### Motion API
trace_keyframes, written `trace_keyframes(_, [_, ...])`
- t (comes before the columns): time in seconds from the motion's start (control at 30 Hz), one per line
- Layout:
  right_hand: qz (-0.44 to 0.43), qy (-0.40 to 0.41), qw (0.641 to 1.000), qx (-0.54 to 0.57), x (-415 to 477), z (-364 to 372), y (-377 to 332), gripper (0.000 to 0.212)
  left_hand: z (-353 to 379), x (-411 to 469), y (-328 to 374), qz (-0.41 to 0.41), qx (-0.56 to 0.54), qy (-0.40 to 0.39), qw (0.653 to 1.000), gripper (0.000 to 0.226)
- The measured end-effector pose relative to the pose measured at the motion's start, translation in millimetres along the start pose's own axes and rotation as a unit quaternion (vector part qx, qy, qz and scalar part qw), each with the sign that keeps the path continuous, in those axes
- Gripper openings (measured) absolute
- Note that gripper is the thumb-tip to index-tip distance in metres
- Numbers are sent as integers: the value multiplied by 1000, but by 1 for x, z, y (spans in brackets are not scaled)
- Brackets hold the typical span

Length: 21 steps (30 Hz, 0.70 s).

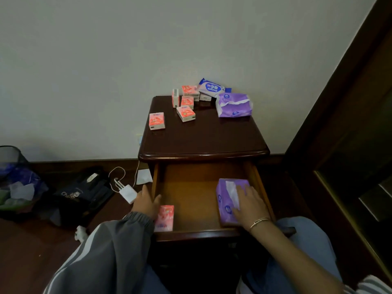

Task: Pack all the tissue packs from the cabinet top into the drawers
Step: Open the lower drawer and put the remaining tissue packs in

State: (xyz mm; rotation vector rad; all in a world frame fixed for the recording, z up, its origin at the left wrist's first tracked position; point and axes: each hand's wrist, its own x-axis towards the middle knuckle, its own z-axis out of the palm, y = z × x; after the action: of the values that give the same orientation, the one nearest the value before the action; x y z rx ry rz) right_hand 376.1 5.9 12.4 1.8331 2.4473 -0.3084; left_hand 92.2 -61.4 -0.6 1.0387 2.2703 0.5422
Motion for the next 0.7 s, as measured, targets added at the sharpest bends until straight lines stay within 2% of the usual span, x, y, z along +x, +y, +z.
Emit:
trace_keyframes(0.07, [-68, -34, 997, -17, 9, 5, -7, 80, 1, 3, -1, 5, -22, -33, 999, 54])
trace_keyframes(0.13, [-101, -104, 989, -16, 19, 9, -10, 85, 3, 3, -1, -4, -70, -61, 996, 53])
trace_keyframes(0.2, [-95, -174, 980, -28, 25, 15, -5, 87, 5, 3, -2, -4, -87, -62, 994, 51])
trace_keyframes(0.27, [-74, -200, 976, -45, 29, 20, 7, 88, 6, 4, -5, 1, -84, -59, 995, 49])
trace_keyframes(0.4, [-63, -189, 977, -73, 28, 22, 25, 86, 8, 8, -9, 7, -83, -56, 995, 50])
trace_keyframes(0.53, [-70, -179, 980, -55, 23, 13, 20, 81, 9, 10, -10, 9, -92, -58, 994, 50])
trace_keyframes(0.6, [-88, -124, 988, -36, 21, 3, 13, 75, 7, 11, -10, 17, -93, -41, 995, 51])
trace_keyframes(0.7, [-120, -8, 993, 13, 35, -27, 2, 66, -7, 15, -4, 34, -88, 74, 993, 50])
